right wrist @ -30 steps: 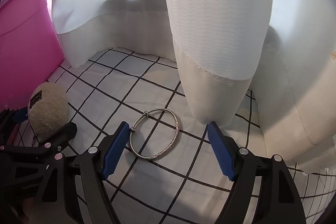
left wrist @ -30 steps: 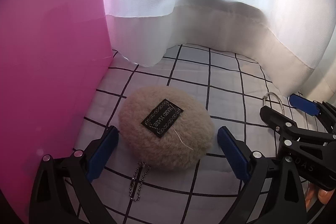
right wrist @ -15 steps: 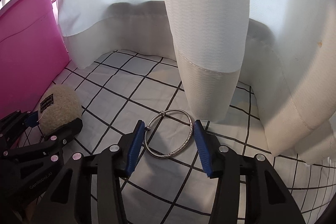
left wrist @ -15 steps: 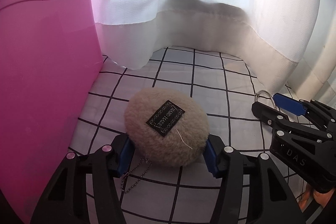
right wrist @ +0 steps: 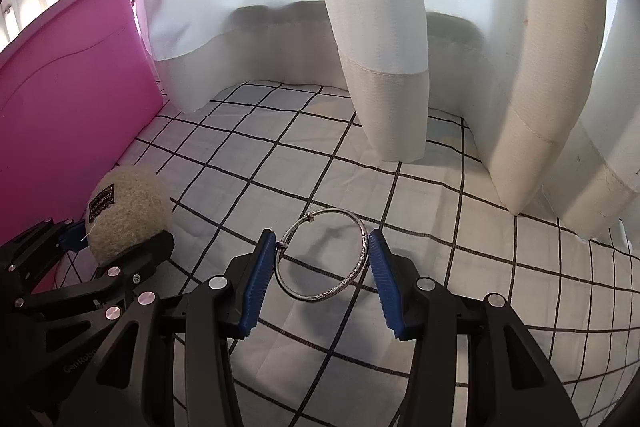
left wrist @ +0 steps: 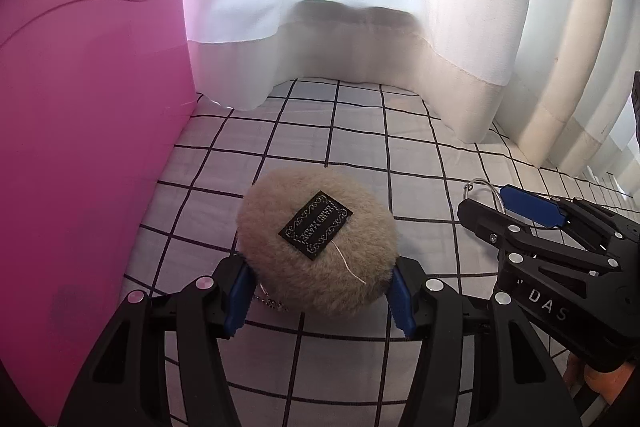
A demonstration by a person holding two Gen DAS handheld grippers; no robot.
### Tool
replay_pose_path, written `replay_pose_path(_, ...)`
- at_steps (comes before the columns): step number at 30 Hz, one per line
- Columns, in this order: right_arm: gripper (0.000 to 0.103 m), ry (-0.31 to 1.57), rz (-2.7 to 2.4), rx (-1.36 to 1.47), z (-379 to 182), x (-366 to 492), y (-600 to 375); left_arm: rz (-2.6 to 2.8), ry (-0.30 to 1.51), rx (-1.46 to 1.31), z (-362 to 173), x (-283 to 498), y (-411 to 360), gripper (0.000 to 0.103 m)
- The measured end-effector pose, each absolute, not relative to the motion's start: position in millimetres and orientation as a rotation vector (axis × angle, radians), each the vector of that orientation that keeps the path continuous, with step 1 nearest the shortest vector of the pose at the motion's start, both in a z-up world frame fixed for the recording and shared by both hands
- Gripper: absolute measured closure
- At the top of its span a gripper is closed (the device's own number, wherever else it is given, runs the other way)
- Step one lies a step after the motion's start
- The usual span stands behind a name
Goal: Organize jewelry
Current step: 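Grasp the beige pom-pom with the left gripper while the right gripper grasps the silver bangle, then carry the pom-pom and bangle over the pink tub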
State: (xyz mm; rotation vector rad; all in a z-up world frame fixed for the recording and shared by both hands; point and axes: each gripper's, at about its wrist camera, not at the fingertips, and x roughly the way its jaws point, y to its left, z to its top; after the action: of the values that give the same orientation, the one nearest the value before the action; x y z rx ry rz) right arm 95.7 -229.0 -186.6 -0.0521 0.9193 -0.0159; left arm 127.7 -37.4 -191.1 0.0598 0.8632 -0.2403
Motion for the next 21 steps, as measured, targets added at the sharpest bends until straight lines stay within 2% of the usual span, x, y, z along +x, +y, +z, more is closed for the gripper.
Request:
replay_pose_path(12,0.056,0.901,-0.075,-0.019,-158.2,33.3,-230.7,-0.293,0.863,0.061,-162.7,75.7,-32.7,0.049)
replay_pose_path(21,0.056,0.830,-0.142,-0.015,-103.3,-11.8,-233.1,-0.387,0.760,0.061,-101.5,40.7,-38.6,0.048)
